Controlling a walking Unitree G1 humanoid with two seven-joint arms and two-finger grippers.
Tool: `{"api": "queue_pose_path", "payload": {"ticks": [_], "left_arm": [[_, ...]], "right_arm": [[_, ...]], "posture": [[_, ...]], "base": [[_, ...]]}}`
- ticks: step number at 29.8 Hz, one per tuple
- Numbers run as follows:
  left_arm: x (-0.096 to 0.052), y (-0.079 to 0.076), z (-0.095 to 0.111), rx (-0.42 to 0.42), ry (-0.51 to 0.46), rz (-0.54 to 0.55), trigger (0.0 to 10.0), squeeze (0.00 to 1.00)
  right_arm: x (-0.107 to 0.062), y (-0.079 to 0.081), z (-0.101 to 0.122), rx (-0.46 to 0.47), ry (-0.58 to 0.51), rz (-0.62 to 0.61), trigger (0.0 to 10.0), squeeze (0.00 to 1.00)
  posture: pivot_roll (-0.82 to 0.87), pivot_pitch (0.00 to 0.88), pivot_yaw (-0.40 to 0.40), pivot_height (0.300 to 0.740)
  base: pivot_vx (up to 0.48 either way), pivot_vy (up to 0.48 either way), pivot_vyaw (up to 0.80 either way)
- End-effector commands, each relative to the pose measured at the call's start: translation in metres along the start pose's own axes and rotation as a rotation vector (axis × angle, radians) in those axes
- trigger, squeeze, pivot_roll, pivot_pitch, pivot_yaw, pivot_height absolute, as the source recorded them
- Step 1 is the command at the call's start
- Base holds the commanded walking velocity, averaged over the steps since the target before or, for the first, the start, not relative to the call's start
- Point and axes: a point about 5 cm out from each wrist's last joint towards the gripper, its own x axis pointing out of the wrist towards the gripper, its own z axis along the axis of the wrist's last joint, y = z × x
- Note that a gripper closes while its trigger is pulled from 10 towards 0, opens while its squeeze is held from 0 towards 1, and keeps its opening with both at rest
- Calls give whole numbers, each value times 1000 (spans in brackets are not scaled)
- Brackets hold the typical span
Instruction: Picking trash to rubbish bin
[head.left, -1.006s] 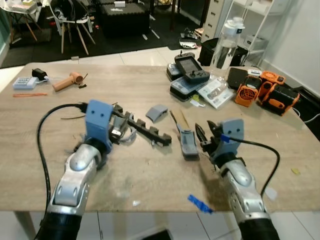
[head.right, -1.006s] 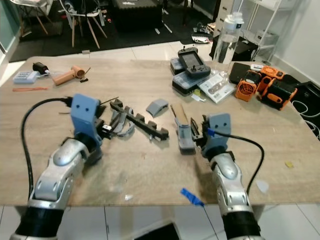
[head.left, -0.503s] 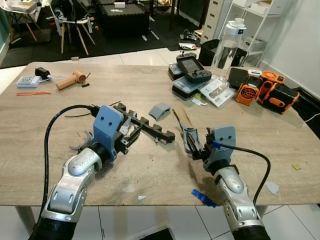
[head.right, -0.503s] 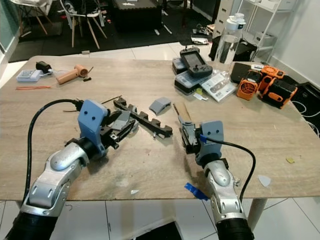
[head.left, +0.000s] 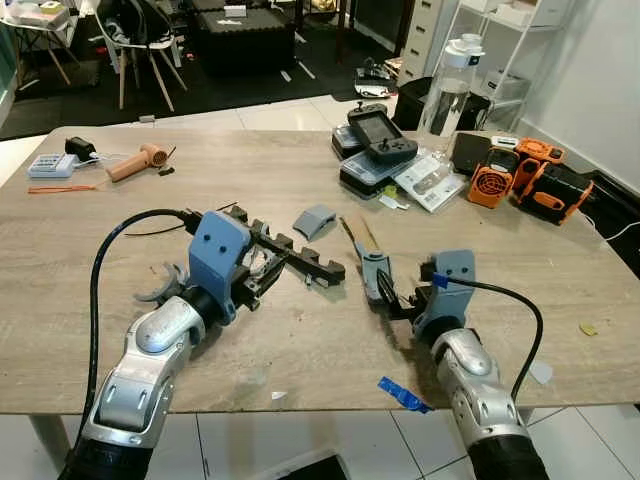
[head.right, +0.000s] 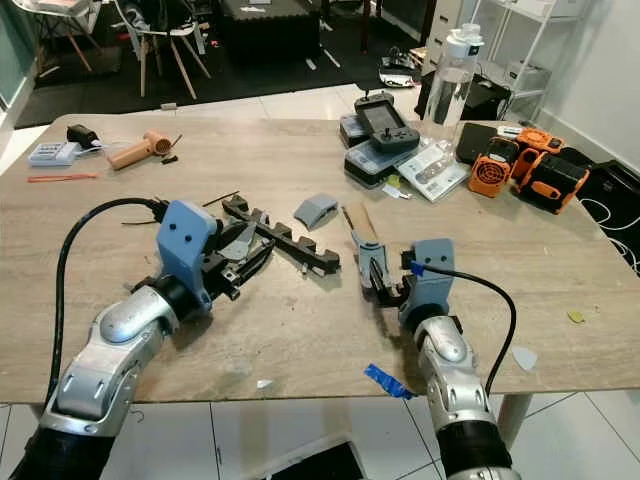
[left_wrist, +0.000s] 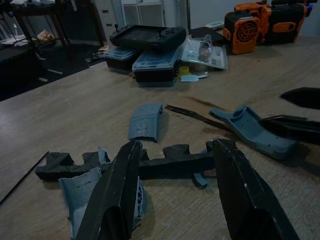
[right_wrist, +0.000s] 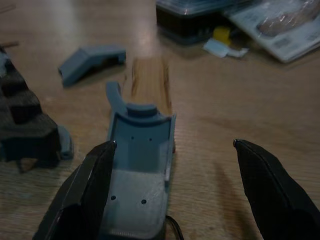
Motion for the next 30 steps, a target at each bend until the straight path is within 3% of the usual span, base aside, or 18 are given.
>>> {"api": "queue_pose_path", "payload": {"ticks": [1, 2, 6, 10, 14, 17, 24, 30], "left_arm": [[-3, -3, -2, -5, 13, -24, 10000, 0], [-2, -4, -2, -4, 12, -35, 10000, 0], [-2, -5, -1, -4, 12, -51, 10000, 0], [-4, -12, 2, -14, 1, -133, 10000, 0], [-8, -29, 10, -53, -36, -307, 10000, 0], [-9, -36, 12, -55, -43, -361, 10000, 0], [-12, -44, 11, -44, -17, -436, 10000, 0], [-13, -44, 10, -43, -12, -432, 10000, 0]], "right_arm": [[0, -2, -8, 5, 58, 2, 10000, 0], [2, -2, -13, 0, 108, 7, 10000, 0], [4, -4, -17, 4, 158, -4, 10000, 0], [8, -6, -20, 52, 196, -23, 10000, 0], [12, -7, -18, 40, 226, -15, 10000, 0], [13, -8, -18, 43, 243, -14, 10000, 0], [14, -7, -24, 67, 305, 4, 10000, 0], [12, -6, -29, 89, 364, 12, 10000, 0]], "posture": [[27, 122, 21, 740], [28, 121, 21, 740], [30, 120, 21, 740], [33, 117, 24, 740], [33, 114, 29, 740], [31, 114, 30, 740], [31, 117, 29, 740], [32, 119, 28, 740]], "base": [[0, 0, 0], [0, 0, 0], [0, 0, 0], [0, 0, 0], [0, 0, 0], [0, 0, 0], [0, 0, 0], [0, 0, 0]]}}
